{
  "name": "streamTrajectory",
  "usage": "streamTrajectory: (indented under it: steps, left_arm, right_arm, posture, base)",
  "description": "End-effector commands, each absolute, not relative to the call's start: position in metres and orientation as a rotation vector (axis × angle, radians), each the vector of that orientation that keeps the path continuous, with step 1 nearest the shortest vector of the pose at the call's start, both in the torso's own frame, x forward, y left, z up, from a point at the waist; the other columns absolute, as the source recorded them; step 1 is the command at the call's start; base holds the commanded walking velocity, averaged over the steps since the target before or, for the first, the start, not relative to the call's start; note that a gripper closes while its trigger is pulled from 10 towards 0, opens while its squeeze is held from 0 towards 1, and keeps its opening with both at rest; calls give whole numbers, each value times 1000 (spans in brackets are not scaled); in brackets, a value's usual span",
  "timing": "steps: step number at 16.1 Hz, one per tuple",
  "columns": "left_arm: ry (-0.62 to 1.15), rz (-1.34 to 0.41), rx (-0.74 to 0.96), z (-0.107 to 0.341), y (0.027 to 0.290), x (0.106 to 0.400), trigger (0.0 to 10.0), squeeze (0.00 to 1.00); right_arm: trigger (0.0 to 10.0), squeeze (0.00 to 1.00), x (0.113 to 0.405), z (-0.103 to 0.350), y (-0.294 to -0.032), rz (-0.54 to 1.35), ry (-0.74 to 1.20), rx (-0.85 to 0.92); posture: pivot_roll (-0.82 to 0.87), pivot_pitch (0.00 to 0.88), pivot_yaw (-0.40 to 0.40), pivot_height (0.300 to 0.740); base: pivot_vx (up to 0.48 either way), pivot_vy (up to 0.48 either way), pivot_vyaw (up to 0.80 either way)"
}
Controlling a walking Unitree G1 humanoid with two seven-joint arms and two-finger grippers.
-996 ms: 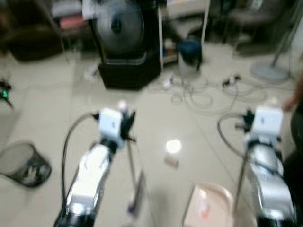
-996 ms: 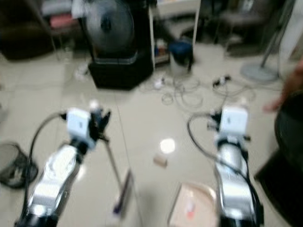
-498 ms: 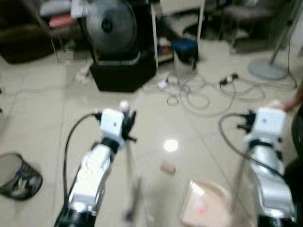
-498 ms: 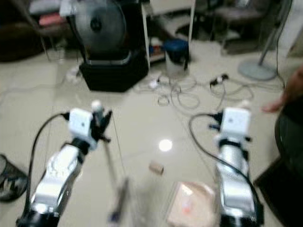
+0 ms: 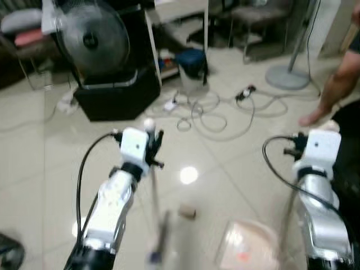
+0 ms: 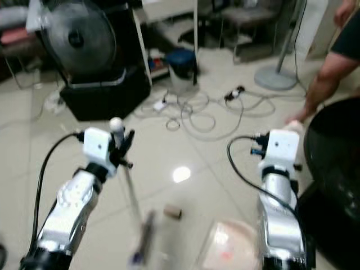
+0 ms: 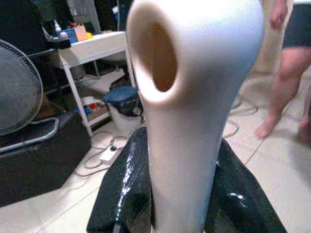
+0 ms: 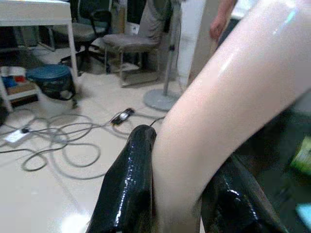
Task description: Sweep floor
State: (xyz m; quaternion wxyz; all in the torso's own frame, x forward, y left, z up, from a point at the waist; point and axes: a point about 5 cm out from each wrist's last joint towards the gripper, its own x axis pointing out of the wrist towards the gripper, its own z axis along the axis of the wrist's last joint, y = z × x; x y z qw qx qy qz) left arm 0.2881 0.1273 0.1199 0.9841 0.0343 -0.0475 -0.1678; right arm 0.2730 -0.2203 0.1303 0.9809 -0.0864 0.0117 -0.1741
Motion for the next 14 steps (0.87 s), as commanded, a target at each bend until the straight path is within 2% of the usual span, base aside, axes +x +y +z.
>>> streamTrajectory:
  steps: [1,10,14]
  left_arm:
    - [-121,-292,113,125,139,290,10000,0]
    - [-130,-266,126,125,142,292,10000,0]
    - [-136,-270,132,126,141,293,10000,0]
  right_arm:
    - [10000,0,278,140,-210,-318,-30,-155]
    - [10000,0,280,138,-209,-290,-32,-193]
    - [10000,0,280,136,-207,-282,-31,-208]
  posture:
    - [-56,54,87,740]
    - [-55,37,84,740]
    - [-55,27,85,740]
  base:
    - [379,0,0]
    - [384,0,0]
    - [388,0,800]
